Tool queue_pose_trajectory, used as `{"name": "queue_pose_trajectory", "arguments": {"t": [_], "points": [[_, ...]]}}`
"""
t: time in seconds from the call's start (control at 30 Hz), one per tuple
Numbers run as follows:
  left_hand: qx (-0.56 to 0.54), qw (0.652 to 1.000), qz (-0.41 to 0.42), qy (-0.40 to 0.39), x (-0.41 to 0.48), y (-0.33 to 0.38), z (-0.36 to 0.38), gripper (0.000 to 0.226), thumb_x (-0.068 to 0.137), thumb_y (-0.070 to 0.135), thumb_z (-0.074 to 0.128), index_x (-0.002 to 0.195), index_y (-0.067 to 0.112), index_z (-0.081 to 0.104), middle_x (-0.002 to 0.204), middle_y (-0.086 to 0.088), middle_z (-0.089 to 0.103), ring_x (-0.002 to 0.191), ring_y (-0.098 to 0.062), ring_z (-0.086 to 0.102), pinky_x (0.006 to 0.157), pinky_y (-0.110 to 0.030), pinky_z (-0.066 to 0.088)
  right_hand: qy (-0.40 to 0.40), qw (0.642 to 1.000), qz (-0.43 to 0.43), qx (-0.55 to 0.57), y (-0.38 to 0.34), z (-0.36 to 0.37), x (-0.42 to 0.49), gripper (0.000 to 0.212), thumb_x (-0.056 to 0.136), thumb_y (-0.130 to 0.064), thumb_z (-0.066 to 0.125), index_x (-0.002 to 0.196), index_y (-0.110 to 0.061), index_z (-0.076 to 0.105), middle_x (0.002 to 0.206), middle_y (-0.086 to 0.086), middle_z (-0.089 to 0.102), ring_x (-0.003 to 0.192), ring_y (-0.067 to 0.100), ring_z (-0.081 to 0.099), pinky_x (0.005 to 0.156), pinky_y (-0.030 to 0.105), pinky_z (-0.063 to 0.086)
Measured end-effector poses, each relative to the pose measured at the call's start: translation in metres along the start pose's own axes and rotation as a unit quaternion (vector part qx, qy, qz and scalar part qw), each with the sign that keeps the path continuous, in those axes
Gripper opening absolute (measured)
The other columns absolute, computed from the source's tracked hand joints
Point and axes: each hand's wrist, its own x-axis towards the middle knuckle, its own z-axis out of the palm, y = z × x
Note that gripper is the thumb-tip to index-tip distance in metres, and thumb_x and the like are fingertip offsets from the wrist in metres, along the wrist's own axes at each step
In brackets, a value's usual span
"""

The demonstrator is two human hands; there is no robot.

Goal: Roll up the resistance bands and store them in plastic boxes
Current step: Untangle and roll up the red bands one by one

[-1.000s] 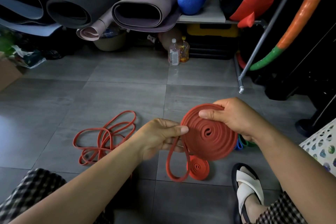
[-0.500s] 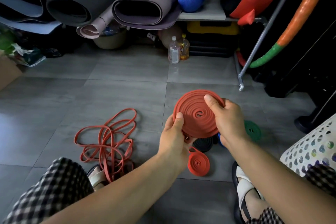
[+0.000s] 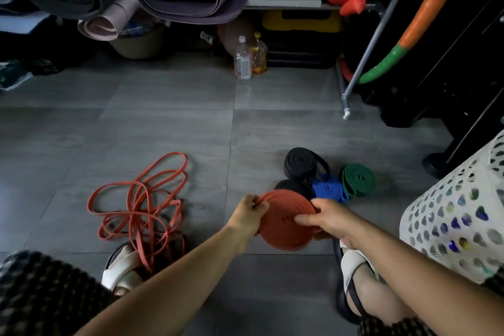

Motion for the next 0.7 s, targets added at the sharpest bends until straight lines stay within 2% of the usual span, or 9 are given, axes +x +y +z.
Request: {"name": "queue_pose_trajectory", "arguments": {"t": [0.1, 0.17, 0.2, 0.3, 0.4, 0.5, 0.53, 0.6, 0.7], "points": [[-0.037, 0.992, -0.097, 0.069, 0.019, -0.043, 0.025, 0.018, 0.093, 0.006, 0.049, 0.102, 0.002, 0.034, 0.076, -0.008, 0.043, 0.064, -0.018, 0.046, 0.047, -0.022, 0.038, 0.029, 0.996, 0.075, 0.034, 0.04, 0.02, 0.025, 0.009, 0.078, -0.006, 0.071, 0.083, -0.004, 0.063, 0.08, 0.011, 0.066, 0.069, 0.019, 0.058, 0.065, 0.03, 0.05], [-0.099, 0.979, -0.147, 0.106, 0.036, -0.072, 0.037, 0.019, 0.088, 0.003, 0.053, 0.095, 0.002, 0.036, 0.085, -0.012, 0.046, 0.08, -0.022, 0.048, 0.067, -0.029, 0.041, 0.071, 0.99, 0.101, 0.07, 0.067, 0.036, 0.039, 0.009, 0.078, -0.002, 0.069, 0.074, -0.004, 0.061, 0.071, 0.008, 0.062, 0.064, 0.017, 0.053, 0.056, 0.022, 0.045], [-0.115, 0.975, -0.156, 0.112, 0.046, -0.087, 0.041, 0.018, 0.084, 0.004, 0.055, 0.092, -0.001, 0.04, 0.083, -0.012, 0.048, 0.079, -0.022, 0.049, 0.068, -0.03, 0.041, 0.09, 0.986, 0.111, 0.086, 0.081, 0.044, 0.047, 0.012, 0.078, -0.001, 0.069, 0.07, -0.005, 0.061, 0.065, 0.005, 0.059, 0.06, 0.014, 0.05, 0.049, 0.017, 0.039], [-0.129, 0.971, -0.161, 0.123, 0.071, -0.117, 0.045, 0.007, 0.083, -0.004, 0.05, 0.088, -0.001, 0.046, 0.067, -0.008, 0.046, 0.057, -0.016, 0.041, 0.049, -0.023, 0.035, 0.115, 0.967, 0.143, 0.178, 0.116, 0.066, 0.072, 0.015, 0.077, 0.001, 0.069, 0.071, -0.011, 0.062, 0.061, 0.001, 0.058, 0.054, 0.009, 0.05, 0.044, 0.014, 0.039], [-0.131, 0.967, -0.15, 0.156, 0.099, -0.137, 0.048, 0.02, 0.084, -0.01, 0.047, 0.08, 0.009, 0.053, 0.071, -0.008, 0.053, 0.065, -0.02, 0.047, 0.056, -0.026, 0.036, 0.135, 0.935, 0.162, 0.284, 0.141, 0.078, 0.104, 0.01, 0.073, -0.007, 0.074, 0.079, -0.006, 0.066, 0.076, 0.016, 0.066, 0.067, 0.019, 0.056, 0.061, 0.025, 0.046], [-0.087, 0.981, -0.109, 0.137, 0.126, -0.147, 0.06, 0.018, 0.085, -0.008, 0.052, 0.089, 0.007, 0.06, 0.083, -0.007, 0.059, 0.083, -0.02, 0.052, 0.065, -0.019, 0.042, 0.142, 0.915, 0.154, 0.344, 0.172, 0.083, 0.129, 0.072, 0.024, -0.052, 0.088, 0.076, -0.007, 0.066, 0.075, 0.015, 0.067, 0.072, 0.021, 0.057, 0.069, 0.036, 0.044], [-0.049, 0.987, -0.086, 0.13, 0.134, -0.147, 0.066, 0.02, 0.085, -0.007, 0.053, 0.094, 0.008, 0.062, 0.087, -0.006, 0.061, 0.086, -0.019, 0.054, 0.069, -0.018, 0.042, 0.156, 0.91, 0.16, 0.35, 0.178, 0.084, 0.135, 0.072, 0.019, -0.048, 0.086, 0.074, -0.007, 0.063, 0.067, 0.009, 0.064, 0.066, 0.019, 0.055, 0.063, 0.033, 0.043], [0.015, 0.991, -0.045, 0.122, 0.148, -0.148, 0.078, 0.023, 0.086, -0.004, 0.053, 0.101, 0.011, 0.061, 0.091, -0.002, 0.06, 0.089, -0.018, 0.053, 0.073, -0.021, 0.038, 0.184, 0.903, 0.175, 0.347, 0.18, 0.083, 0.142, 0.047, 0.039, -0.031, 0.077, 0.074, -0.006, 0.058, 0.056, 0.001, 0.059, 0.053, 0.017, 0.053, 0.05, 0.024, 0.04], [0.062, 0.988, -0.044, 0.132, 0.166, -0.152, 0.086, 0.021, 0.087, -0.001, 0.052, 0.087, 0.02, 0.049, 0.081, 0.003, 0.053, 0.083, -0.019, 0.05, 0.065, -0.022, 0.03, 0.22, 0.9, 0.174, 0.333, 0.188, 0.09, 0.155, 0.028, 0.056, -0.018, 0.071, 0.078, -0.007, 0.057, 0.059, 0.004, 0.058, 0.04, 0.007, 0.054, 0.039, 0.02, 0.042]]}}
